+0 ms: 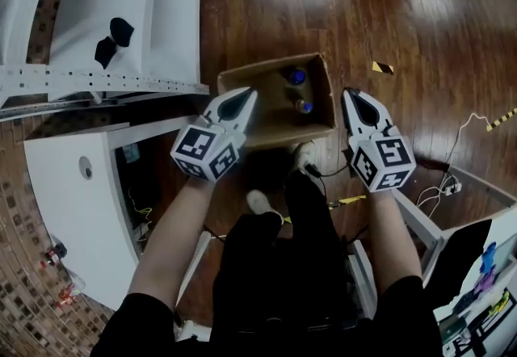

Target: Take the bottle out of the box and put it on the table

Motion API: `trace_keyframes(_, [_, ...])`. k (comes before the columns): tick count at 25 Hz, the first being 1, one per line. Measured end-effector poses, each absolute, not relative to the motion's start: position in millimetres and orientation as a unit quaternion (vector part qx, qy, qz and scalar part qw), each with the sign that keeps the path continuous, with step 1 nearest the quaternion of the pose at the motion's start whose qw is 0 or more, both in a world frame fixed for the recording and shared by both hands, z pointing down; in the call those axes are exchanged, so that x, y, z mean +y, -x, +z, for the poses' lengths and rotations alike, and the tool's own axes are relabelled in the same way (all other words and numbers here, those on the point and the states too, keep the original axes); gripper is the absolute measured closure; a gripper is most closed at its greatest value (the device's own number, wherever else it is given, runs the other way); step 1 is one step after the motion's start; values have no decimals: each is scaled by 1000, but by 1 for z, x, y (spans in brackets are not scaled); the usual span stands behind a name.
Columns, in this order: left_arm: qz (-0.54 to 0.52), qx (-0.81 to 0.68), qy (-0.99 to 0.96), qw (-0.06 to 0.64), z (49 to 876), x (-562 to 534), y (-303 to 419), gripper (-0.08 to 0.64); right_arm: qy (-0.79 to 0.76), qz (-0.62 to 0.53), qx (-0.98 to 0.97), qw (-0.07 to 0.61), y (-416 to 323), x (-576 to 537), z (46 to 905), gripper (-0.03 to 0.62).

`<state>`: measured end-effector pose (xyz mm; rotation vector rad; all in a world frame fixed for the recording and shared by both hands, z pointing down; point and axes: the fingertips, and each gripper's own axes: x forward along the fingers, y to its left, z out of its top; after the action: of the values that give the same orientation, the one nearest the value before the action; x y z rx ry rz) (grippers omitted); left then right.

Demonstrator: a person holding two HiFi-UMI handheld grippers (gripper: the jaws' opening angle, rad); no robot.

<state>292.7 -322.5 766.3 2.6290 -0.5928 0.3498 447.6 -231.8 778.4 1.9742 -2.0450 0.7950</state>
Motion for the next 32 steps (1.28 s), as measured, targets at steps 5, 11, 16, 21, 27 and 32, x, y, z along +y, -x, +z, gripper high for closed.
trace_keyframes(5, [127, -157, -961, 187, 851, -309, -319, 558, -674, 236, -691, 108, -452, -246, 856, 589])
trace_keyframes(11, [98, -96, -984, 112, 953, -312, -335, 558, -700, 175, -686, 88, -453, -272, 955, 588])
trace_keyframes(16, [69, -37, -994, 76, 1001, -299, -341, 558, -696, 114, -705, 79, -435, -289, 982, 589])
trace_keyframes(21, [91, 17, -994, 51, 1040, -278, -356, 558, -698, 100, -707, 56, -429, -294, 980, 589])
trace_keyframes(27, [113, 63, -989, 75, 1096, -257, -382, 529, -728, 130, -674, 7, -475, -273, 989, 589])
trace_keyframes(32, [119, 117, -985, 48, 1132, -231, -404, 324, -742, 136, -656, 6, -497, -251, 997, 589])
